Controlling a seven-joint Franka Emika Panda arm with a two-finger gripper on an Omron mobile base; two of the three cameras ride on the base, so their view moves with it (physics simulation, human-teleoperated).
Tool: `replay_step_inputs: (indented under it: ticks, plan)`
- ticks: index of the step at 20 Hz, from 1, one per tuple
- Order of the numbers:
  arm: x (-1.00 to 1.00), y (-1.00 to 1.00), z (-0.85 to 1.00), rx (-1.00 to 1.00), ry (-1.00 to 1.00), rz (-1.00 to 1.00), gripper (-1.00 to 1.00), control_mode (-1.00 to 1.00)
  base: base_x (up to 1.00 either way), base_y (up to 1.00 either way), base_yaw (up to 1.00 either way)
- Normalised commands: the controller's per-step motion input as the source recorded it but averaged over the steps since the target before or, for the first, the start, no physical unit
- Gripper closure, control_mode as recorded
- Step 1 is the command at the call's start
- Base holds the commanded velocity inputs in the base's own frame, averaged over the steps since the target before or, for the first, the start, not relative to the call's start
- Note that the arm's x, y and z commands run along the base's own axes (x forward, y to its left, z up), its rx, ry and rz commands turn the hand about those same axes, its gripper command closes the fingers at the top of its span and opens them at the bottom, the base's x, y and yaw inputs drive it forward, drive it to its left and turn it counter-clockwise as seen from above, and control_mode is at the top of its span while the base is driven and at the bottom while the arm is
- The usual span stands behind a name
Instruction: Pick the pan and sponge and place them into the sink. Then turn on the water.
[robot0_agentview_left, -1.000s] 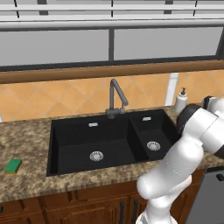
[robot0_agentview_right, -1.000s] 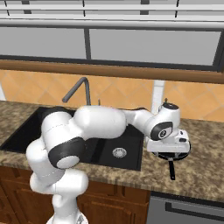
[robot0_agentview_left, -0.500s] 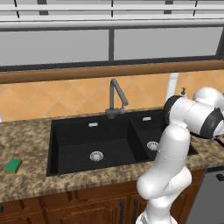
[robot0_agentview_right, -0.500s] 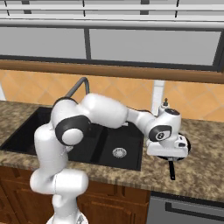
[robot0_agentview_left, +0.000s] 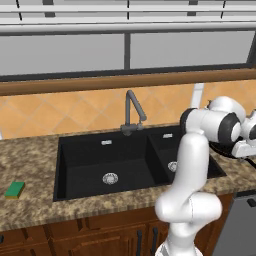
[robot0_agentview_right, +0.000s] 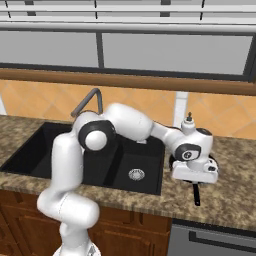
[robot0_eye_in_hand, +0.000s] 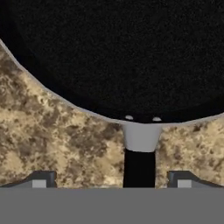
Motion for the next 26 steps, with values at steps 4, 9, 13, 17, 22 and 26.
replay_step_inputs:
  ticks: [4, 9, 13, 17, 22, 26]
  plan:
    - [0.24, -0.07, -0.32, 0.03, 0.03, 0.0, -1.0, -1.0, 0.0, 0.0, 0.0]
    - [0.24, 0.0, -0.33, 0.01, 0.02, 0.0, -1.0, -1.0, 0.0, 0.0, 0.0]
    - [0.2, 0.0, -0.33, 0.02, 0.01, 0.0, -1.0, -1.0, 0.0, 0.0, 0.0]
    - [0.06, 0.0, -0.3, 0.0, 0.0, 0.0, 1.0, -1.0, 0.0, 0.0, 0.0]
    - [0.03, 0.01, 0.0, 0.0, 0.0, 0.0, 1.0, -1.0, 0.0, 0.0, 0.0]
    - [0.03, 0.21, 0.01, 0.0, 0.0, 0.04, 1.0, -1.0, 0.0, 0.0, 0.0]
